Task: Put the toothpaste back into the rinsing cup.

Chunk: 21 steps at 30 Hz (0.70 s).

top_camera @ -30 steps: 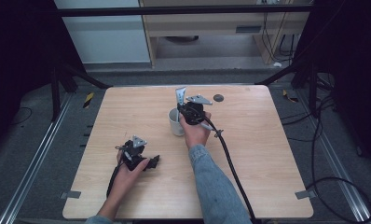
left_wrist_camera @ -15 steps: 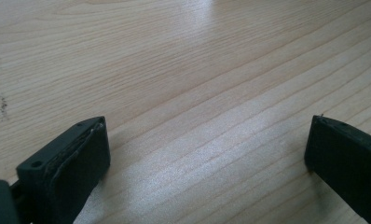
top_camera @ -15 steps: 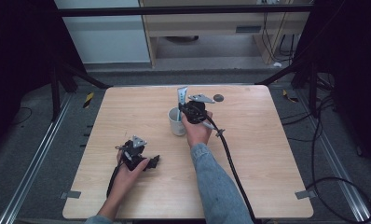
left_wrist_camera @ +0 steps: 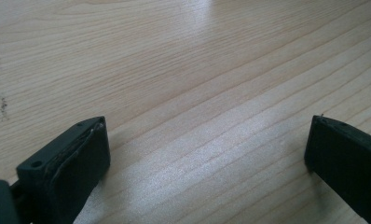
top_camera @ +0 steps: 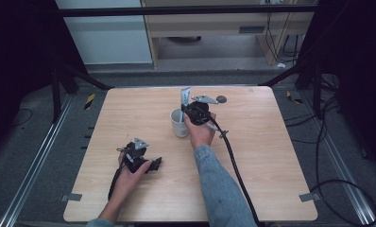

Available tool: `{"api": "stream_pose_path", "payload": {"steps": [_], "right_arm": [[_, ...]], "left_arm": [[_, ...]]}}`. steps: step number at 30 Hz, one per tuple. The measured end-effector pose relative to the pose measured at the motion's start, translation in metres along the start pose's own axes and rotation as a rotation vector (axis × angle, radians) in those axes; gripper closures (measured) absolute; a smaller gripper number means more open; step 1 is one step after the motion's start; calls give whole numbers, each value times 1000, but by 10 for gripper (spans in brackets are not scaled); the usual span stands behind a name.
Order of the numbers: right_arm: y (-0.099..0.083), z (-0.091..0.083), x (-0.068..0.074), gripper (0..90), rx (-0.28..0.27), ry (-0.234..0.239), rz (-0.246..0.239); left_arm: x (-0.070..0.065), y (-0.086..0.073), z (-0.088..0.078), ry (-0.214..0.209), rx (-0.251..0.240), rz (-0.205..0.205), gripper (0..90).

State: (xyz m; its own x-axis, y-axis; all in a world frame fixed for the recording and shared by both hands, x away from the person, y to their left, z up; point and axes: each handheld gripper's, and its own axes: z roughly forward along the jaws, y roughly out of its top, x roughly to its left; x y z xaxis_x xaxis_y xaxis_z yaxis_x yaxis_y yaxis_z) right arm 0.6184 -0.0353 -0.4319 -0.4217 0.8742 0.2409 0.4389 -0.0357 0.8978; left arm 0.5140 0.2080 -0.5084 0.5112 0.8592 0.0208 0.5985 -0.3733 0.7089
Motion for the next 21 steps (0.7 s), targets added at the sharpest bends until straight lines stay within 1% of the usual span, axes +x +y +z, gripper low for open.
{"api": "stream_pose_path", "payload": {"steps": [6, 9, 13, 16, 17, 21], "right_arm": [[0, 0, 0, 730, 2, 0, -6], [0, 0, 1, 722, 3, -12, -19], [0, -1, 1, 719, 4, -11, -20], [0, -1, 1, 707, 3, -12, -21], [0, -1, 1, 688, 4, -13, -21], [-1, -3, 1, 677, 5, -18, -32]], "left_arm": [[0, 0, 0, 0, -4, -4, 0], [0, 0, 0, 1, -4, -5, 0], [0, 0, 0, 1, -4, -5, 0], [0, 0, 0, 1, -4, -5, 0], [0, 0, 0, 1, -4, -5, 0], [0, 0, 0, 1, -4, -6, 0]]}}
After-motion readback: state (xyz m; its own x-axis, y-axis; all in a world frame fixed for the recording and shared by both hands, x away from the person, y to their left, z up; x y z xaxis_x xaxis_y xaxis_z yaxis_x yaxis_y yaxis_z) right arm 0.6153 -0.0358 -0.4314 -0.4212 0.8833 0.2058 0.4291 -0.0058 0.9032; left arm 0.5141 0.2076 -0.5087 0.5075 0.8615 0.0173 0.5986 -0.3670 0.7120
